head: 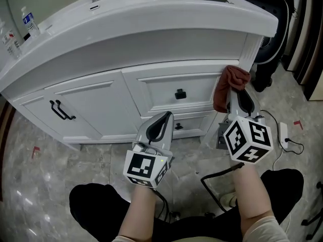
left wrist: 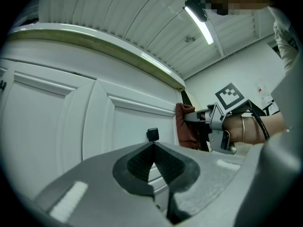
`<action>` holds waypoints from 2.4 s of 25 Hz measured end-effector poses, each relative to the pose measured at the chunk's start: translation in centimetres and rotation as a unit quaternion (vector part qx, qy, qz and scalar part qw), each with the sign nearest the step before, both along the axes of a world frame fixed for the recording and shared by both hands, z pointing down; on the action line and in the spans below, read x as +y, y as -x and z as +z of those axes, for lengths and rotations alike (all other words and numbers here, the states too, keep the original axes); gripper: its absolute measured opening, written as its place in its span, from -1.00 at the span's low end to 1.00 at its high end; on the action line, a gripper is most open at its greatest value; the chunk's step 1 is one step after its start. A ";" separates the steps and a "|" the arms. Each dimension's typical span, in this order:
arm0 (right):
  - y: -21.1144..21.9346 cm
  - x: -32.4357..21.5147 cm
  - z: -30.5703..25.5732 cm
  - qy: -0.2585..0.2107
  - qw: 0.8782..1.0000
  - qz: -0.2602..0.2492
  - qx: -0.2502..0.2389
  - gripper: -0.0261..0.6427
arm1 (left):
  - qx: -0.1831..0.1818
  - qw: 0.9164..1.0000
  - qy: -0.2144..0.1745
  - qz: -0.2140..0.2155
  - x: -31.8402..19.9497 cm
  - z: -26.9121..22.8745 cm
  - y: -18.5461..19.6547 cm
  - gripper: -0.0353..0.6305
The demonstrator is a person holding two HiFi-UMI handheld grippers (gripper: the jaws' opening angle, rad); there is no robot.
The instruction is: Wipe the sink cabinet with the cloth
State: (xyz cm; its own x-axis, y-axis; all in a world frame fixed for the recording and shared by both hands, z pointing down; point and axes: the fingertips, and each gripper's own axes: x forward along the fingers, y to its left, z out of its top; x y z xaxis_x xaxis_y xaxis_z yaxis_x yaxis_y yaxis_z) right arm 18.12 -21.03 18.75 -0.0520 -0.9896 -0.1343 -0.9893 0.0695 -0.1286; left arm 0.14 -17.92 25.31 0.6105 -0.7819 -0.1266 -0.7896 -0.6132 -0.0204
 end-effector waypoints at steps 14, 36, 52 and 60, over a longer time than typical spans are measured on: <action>18.2 2.0 4.1 0.005 0.981 -0.193 -0.005 -0.69 | -0.010 0.997 0.025 -0.079 1.4 3.2 8.9 -0.89; 19.2 -2.1 7.6 0.053 0.986 -0.157 -0.019 -0.69 | 0.024 0.995 0.039 -0.094 0.4 4.7 11.0 -0.89; 15.5 -0.4 7.3 0.053 0.988 -0.142 -0.021 -0.69 | 0.023 0.996 0.043 -0.076 -0.6 5.5 8.0 -0.89; 11.4 -0.2 6.4 0.031 0.995 -0.097 -0.019 -0.69 | 0.017 0.997 0.049 -0.065 -0.8 6.3 6.5 -0.89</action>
